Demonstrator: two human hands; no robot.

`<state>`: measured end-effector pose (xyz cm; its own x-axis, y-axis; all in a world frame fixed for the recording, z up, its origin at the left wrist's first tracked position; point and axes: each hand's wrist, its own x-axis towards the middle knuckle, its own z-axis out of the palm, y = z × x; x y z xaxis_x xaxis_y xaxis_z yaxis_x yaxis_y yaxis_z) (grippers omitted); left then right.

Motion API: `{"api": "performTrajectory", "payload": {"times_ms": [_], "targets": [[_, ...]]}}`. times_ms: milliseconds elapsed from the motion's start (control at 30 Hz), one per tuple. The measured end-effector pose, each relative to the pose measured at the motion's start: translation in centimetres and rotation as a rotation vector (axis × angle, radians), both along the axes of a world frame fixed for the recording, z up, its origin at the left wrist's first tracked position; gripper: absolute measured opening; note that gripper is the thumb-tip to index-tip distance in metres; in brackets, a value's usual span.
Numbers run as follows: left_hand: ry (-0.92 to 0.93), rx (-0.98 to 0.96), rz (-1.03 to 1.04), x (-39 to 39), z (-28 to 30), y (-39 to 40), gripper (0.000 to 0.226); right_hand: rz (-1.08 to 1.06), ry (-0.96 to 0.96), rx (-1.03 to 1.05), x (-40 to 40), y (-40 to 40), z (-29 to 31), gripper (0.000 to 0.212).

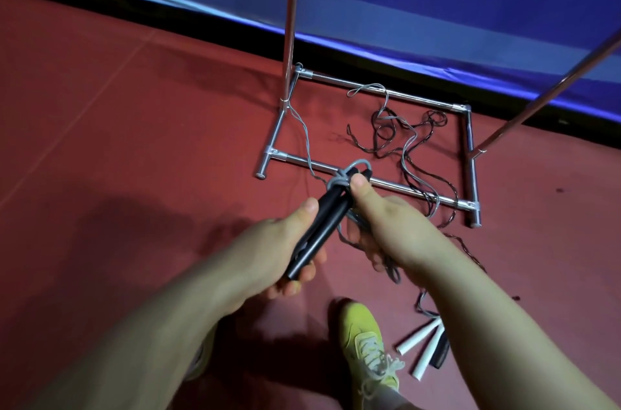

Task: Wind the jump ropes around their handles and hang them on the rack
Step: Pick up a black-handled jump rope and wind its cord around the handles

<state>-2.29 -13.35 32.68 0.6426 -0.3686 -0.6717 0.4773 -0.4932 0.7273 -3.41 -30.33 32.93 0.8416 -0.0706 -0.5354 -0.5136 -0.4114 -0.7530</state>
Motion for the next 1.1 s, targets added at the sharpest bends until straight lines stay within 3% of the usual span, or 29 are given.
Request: {"api": "performTrajectory", "payload": {"times_ms": [133,233,367,467,533,700,767,900,1100], "targets": [[-0.123,0.076,-0.015,0.3,-0.1,0.1,0.065,-0.027,-0.001,-0.006,0.0,0.7,-0.2,0.078],[-0.367,0.216,-0.080,0.5,-0.1,0.4,0.072,-0.098,0.087,0.166,-0.2,1.0,0.2,0.074],[-0.536,0.388,-0.114,-0.2,0.2,0.0,0.046,-0.207,0.073,0.207,-0.3,1.5,0.4,0.059],[-0.563,0.361,-0.069,0.1,0.0,0.3,0.036,-0.269,0.013,0.193,0.1,2.2,0.5,0.048],[-0.484,0.244,0.001,0.7,-0.1,0.9,0.035,-0.282,-0.042,0.233,0.4,2.7,0.6,0.041],[-0.090,-0.117,0.239,1.3,0.7,1.7,0.020,-0.255,-0.197,0.372,1.0,3.8,1.1,0.033],[0.101,-0.207,0.244,1.5,1.3,2.3,0.040,-0.216,-0.227,0.376,1.0,4.1,1.5,0.031],[0.446,-0.398,0.060,1.4,1.9,3.4,0.074,-0.121,-0.283,0.489,1.0,4.7,1.8,0.030],[0.690,-0.768,0.064,0.8,2.1,3.3,0.077,-0.016,-0.337,0.609,1.4,4.1,0.9,0.034]]}}
